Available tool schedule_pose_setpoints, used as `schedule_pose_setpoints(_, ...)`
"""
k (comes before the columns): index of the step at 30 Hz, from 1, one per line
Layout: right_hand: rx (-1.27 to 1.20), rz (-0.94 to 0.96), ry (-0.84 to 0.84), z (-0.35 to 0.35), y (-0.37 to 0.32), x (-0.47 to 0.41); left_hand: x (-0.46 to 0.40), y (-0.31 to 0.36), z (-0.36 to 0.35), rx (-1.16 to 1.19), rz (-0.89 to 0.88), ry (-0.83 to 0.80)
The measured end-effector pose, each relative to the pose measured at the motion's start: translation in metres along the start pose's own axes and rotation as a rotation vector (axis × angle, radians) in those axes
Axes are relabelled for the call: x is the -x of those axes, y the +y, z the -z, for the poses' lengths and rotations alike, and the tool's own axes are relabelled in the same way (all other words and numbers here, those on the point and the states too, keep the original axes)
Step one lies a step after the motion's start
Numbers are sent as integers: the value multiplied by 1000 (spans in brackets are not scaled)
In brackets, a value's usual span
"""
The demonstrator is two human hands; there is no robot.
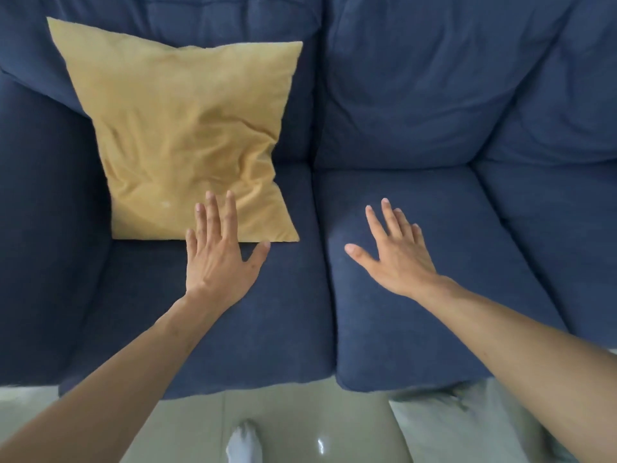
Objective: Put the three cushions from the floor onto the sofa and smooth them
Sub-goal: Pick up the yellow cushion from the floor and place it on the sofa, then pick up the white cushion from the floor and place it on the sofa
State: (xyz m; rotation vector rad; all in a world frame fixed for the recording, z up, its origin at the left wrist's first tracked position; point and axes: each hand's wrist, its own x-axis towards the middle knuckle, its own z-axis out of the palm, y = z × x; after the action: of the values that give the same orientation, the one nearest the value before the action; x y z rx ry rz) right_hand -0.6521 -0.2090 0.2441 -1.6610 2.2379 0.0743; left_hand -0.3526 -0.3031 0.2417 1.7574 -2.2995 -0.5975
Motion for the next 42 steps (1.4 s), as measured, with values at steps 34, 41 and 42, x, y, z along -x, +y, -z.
schedule_pose_setpoints(34,-30,-147,-379,-302,495,390,438,268,-482,-150,9,-688)
schedule_pose_setpoints(41,-47,-175,-439,-431,529,358,448,229,-601,-8,209,-770)
schedule_pose_setpoints(42,-62,-182,-450,-442,534,351,446,225,-615,21,250,-778)
